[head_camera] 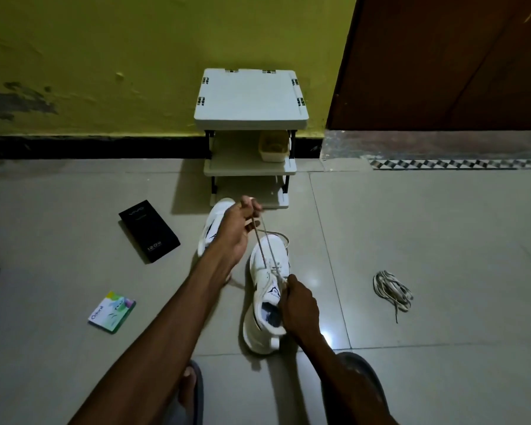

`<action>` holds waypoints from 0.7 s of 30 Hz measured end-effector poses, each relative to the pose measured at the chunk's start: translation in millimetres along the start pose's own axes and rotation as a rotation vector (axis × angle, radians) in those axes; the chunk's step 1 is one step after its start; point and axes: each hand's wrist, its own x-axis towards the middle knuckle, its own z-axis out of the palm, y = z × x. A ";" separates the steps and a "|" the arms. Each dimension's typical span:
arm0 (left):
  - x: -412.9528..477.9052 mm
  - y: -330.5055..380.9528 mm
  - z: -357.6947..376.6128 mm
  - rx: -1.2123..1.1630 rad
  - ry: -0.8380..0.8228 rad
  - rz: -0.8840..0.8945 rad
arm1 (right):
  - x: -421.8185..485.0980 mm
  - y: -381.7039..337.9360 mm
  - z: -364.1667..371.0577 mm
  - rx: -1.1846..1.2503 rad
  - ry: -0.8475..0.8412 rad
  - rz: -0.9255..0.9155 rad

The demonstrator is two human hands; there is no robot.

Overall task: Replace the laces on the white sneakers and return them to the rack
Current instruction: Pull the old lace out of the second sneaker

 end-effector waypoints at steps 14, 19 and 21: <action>-22.7 -66.3 -20.7 1.860 -0.348 0.196 | -3.3 -13.9 5.8 -0.069 0.008 -0.043; -14.4 -42.6 -9.9 0.579 0.250 0.092 | -2.1 -13.5 -2.5 -0.137 -0.028 -0.024; -1.5 -14.7 -9.6 0.074 0.470 -0.041 | -2.6 -10.9 -3.2 -0.145 -0.041 -0.020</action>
